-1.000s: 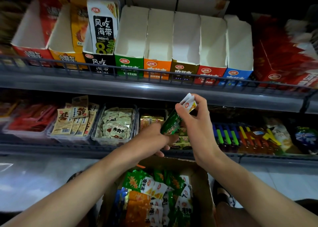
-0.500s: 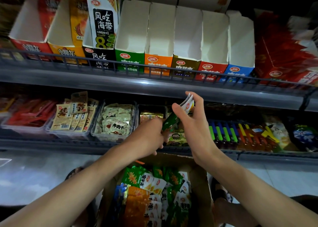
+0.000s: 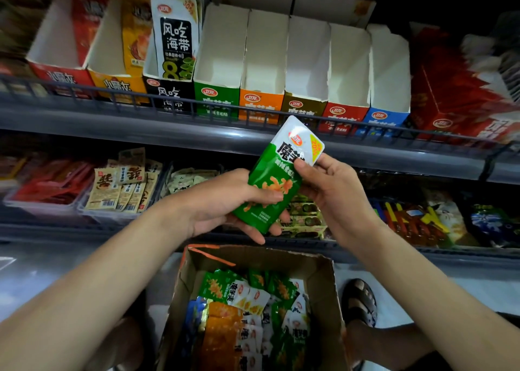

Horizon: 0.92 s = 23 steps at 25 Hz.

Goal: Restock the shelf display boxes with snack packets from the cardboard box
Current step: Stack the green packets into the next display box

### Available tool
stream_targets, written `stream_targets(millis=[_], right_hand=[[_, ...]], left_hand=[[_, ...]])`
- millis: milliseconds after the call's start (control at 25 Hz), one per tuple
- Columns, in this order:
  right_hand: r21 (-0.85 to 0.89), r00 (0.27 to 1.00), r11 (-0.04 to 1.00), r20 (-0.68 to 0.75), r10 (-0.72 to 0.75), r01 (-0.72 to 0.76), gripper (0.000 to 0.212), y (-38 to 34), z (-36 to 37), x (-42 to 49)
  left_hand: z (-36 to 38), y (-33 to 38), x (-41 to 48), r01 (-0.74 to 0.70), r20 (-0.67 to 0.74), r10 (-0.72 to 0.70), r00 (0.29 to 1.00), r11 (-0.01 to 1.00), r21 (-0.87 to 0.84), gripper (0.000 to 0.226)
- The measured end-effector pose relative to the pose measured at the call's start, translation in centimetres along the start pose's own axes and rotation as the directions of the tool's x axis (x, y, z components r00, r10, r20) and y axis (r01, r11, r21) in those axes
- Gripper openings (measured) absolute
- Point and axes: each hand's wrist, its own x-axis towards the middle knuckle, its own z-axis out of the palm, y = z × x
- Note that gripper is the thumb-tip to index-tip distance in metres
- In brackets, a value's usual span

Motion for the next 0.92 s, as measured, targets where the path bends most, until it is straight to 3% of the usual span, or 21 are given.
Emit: stream_targets(millis=[200, 400, 560, 640, 680, 720, 760, 800, 840, 920], right_hand=[[-0.044, 0.997, 0.999, 0.079, -0.001, 0.004, 0.033, -2.2, 0.2, 0.6], [-0.112, 0.985, 0.982, 0.103, -0.137, 0.149, 0.018, -7.1, 2.4, 2.2], [-0.145, 0.968, 0.957, 0.050, -0.246, 0.251, 0.008, -11.5, 5.0, 4.5], [-0.183, 0.953, 0.936, 0.028, -0.301, 0.300, 0.008, -13.5, 6.2, 6.2], [-0.191, 0.945, 0.926, 0.018, -0.327, 0.325, 0.008, -14.3, 6.6, 7.2], [-0.195, 0.935, 0.917, 0.002, -0.355, 0.349, 0.008, -15.2, 7.1, 8.3], [-0.210, 0.921, 0.902, -0.017, -0.389, 0.377, 0.008, -15.9, 7.4, 9.5], [-0.237, 0.905, 0.883, -0.037, -0.424, 0.405, 0.008, -16.5, 7.6, 10.7], [-0.269, 0.887, 0.861, -0.047, -0.459, 0.431, 0.007, -16.9, 7.9, 12.0], [-0.307, 0.870, 0.839, -0.062, -0.489, 0.450, 0.006, -17.2, 8.5, 14.4]], left_hand=[[-1.2, 1.6, -1.1, -0.047, 0.103, 0.046, 0.994, 0.999, 0.004, 0.024], [-2.5, 5.0, -2.0, -0.191, 0.066, 0.191, 0.979, 0.981, -0.003, 0.030], [-3.7, 7.4, -2.7, -0.412, -0.211, 0.379, 0.901, 0.899, -0.149, 0.034], [-4.7, 7.9, -2.4, -0.527, -0.419, 0.423, 0.803, 0.833, -0.169, 0.032], [-5.1, 7.9, -2.2, -0.554, -0.521, 0.439, 0.732, 0.828, -0.080, 0.027], [-5.6, 7.8, -1.8, -0.530, -0.618, 0.470, 0.630, 0.842, 0.101, 0.019], [-6.1, 7.6, -1.4, -0.404, -0.681, 0.534, 0.501, 0.840, 0.362, 0.013], [-6.4, 7.4, -1.1, -0.174, -0.684, 0.618, 0.388, 0.778, 0.604, 0.012], [-6.6, 7.3, -0.9, 0.044, -0.640, 0.695, 0.328, 0.665, 0.745, 0.015], [-7.2, 7.1, -0.3, 0.235, -0.557, 0.763, 0.328, 0.505, 0.831, 0.028]])
